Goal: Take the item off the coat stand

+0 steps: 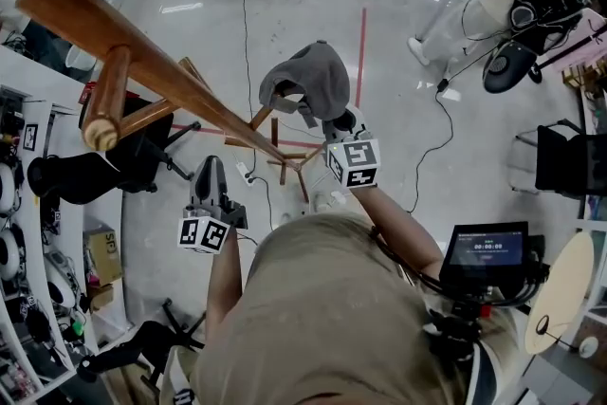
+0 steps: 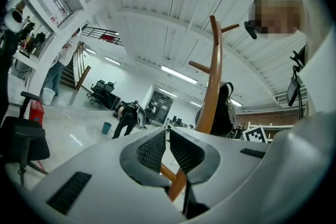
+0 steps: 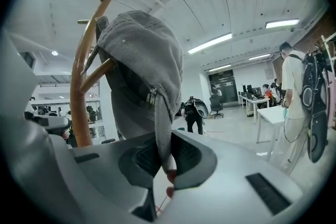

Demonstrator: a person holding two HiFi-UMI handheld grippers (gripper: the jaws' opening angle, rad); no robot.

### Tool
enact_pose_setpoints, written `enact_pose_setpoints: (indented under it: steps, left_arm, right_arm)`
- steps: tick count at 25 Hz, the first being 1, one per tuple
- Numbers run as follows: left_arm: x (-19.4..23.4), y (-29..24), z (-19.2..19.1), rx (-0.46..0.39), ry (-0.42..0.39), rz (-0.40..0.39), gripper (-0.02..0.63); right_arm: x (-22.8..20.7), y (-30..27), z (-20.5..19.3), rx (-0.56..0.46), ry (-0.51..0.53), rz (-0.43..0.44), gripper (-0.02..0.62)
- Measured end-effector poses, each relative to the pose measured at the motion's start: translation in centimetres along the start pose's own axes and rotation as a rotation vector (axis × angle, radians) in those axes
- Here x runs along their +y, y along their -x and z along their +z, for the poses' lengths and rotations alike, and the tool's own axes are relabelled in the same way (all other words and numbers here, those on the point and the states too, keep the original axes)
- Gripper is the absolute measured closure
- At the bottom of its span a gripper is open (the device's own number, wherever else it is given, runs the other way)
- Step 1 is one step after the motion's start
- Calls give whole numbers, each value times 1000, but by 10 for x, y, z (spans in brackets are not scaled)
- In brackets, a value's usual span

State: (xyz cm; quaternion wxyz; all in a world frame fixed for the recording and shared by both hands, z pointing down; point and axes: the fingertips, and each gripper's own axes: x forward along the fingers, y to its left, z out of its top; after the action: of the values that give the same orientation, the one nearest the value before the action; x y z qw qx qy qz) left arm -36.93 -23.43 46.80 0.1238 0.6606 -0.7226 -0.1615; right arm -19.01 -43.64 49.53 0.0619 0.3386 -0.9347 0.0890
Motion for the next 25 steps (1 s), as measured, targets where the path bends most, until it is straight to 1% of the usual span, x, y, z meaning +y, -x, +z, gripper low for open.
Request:
enact_pose_setpoints:
  steps: [7, 11, 17, 25]
  left_arm:
    - [-29, -3, 3, -39, -20, 17, 584]
    - [-34, 5, 3, -51, -21, 31, 584]
    - [-33, 16, -1, -35, -23, 45, 584]
    - [-31, 13, -5, -11, -30, 43, 584]
  right_arm:
    - [-25, 16, 7, 39, -28, 31, 568]
    - [-27, 19, 9, 60, -45, 45, 568]
    - [-27, 19, 10, 79, -62, 62, 568]
    - [-41, 21, 0, 106, -101, 42, 568]
